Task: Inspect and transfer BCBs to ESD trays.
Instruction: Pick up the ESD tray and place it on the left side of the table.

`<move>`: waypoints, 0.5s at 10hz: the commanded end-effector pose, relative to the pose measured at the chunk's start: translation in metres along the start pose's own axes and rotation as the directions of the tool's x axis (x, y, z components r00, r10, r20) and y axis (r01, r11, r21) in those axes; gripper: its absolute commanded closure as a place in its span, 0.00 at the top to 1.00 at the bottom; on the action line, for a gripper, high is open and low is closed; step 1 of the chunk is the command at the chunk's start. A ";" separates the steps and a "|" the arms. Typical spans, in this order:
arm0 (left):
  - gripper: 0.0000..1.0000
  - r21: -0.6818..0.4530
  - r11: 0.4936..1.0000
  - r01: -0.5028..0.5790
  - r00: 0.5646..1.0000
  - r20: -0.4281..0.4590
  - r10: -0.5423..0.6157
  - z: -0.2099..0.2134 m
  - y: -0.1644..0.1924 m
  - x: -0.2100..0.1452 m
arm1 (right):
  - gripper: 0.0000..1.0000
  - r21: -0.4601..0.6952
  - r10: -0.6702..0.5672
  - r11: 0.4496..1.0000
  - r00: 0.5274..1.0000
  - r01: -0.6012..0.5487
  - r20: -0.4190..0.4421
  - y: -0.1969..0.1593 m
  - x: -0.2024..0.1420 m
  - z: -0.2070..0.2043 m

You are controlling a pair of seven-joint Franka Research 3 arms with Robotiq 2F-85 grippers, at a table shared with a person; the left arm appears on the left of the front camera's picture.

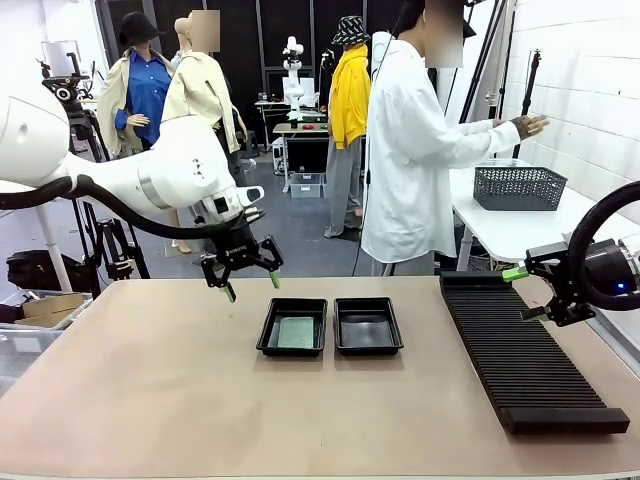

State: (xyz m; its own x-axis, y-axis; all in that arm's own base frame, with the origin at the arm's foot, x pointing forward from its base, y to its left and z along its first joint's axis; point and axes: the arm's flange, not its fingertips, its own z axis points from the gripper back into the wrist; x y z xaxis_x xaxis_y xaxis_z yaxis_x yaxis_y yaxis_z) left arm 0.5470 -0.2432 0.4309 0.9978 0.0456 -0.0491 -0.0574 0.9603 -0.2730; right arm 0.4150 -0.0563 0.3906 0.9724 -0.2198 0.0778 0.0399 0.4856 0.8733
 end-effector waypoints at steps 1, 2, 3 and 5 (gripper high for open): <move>1.00 0.040 0.999 -0.016 0.999 0.036 0.015 -0.010 0.001 -0.011 | 1.00 -0.010 0.004 1.000 1.000 -0.004 0.003 0.000 0.001 0.000; 1.00 0.059 0.998 -0.010 0.999 0.048 0.008 -0.020 0.002 -0.012 | 1.00 -0.010 0.004 1.000 1.000 -0.004 0.003 0.000 0.001 0.000; 1.00 0.077 0.997 0.001 0.997 0.074 -0.007 -0.028 0.004 -0.009 | 1.00 -0.010 0.004 1.000 1.000 -0.004 0.003 0.000 0.001 0.000; 1.00 0.113 0.992 0.060 0.993 0.090 -0.070 -0.046 0.007 -0.001 | 1.00 -0.010 0.004 1.000 1.000 -0.004 0.003 0.000 0.001 0.000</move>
State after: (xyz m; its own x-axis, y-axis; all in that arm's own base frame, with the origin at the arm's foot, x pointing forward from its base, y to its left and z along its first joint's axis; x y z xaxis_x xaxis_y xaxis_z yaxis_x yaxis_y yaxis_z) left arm 0.5418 -0.2448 0.3935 0.9998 0.0106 0.0190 -0.0066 0.9794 -0.2017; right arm 0.4150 -0.0564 0.3906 0.9724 -0.2199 0.0778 0.0400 0.4856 0.8733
